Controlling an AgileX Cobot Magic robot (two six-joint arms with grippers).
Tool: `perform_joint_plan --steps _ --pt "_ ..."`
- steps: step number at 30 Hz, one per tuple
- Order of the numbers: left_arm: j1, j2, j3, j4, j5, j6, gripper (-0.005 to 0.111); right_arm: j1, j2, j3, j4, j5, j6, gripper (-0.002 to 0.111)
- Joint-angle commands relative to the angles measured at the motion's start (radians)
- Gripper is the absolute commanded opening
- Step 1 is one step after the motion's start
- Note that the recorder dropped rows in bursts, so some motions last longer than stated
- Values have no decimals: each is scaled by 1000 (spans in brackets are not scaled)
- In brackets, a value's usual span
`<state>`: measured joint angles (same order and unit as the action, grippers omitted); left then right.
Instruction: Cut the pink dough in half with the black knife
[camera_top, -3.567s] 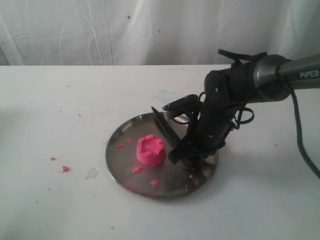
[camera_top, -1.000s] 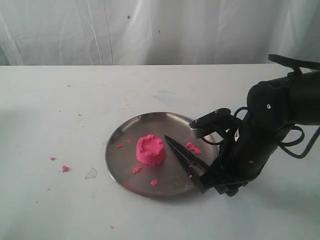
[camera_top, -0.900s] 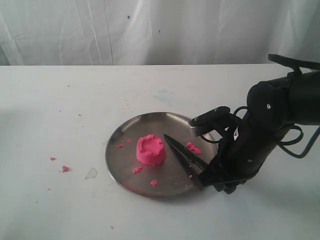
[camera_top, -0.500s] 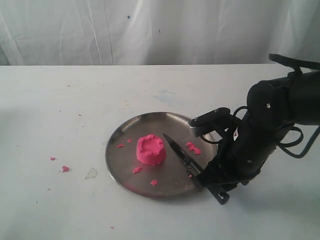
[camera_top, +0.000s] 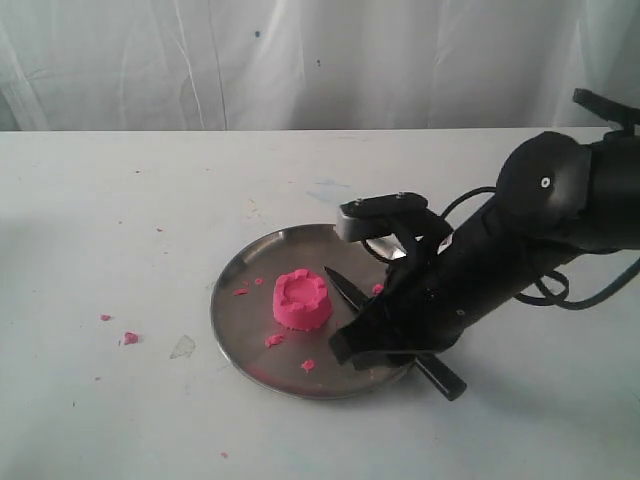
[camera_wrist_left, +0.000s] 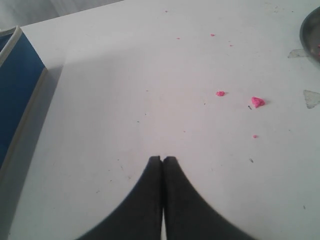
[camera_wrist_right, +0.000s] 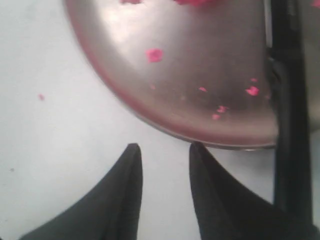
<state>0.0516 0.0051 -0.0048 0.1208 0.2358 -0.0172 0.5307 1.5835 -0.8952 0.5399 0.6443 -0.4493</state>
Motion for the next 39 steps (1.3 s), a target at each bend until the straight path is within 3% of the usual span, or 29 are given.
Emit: perform_joint_plan --steps 1,4,6,8,10,13,17,20,24,28,32,35,39 --pt "-5 -5 5 -7 -2 -4 0 17 -50 1 63 -84 -63 25" --pt "-5 -5 5 -7 -2 -4 0 -19 -81 1 -117 -317 27 19" --pt "-5 -5 5 -7 -2 -4 0 -125 -86 1 -321 -486 289 17" --pt "-5 -5 5 -7 -2 -4 0 -260 -81 -2 -345 -552 532 17" --pt "-5 -5 5 -7 -2 -4 0 -383 -74 -12 -345 -541 642 17" --pt "-5 -5 5 -7 -2 -4 0 -549 -71 -16 -350 -428 605 17" --pt "-5 -5 5 -7 -2 -4 0 -682 -71 -3 -350 -121 311 17" --pt "-5 -5 5 -7 -2 -4 0 -667 -71 53 -204 -55 241 17" --pt "-5 -5 5 -7 -2 -4 0 -577 -71 96 88 31 -114 18" --pt "-5 -5 5 -7 -2 -4 0 -478 -71 101 239 81 -361 33" --pt "-5 -5 5 -7 -2 -4 0 -409 -71 103 255 33 -383 50" --pt "-5 -5 5 -7 -2 -4 0 -376 -66 113 282 -5 -319 51" --pt "-5 -5 5 -7 -2 -4 0 -329 -37 104 289 72 -293 51"
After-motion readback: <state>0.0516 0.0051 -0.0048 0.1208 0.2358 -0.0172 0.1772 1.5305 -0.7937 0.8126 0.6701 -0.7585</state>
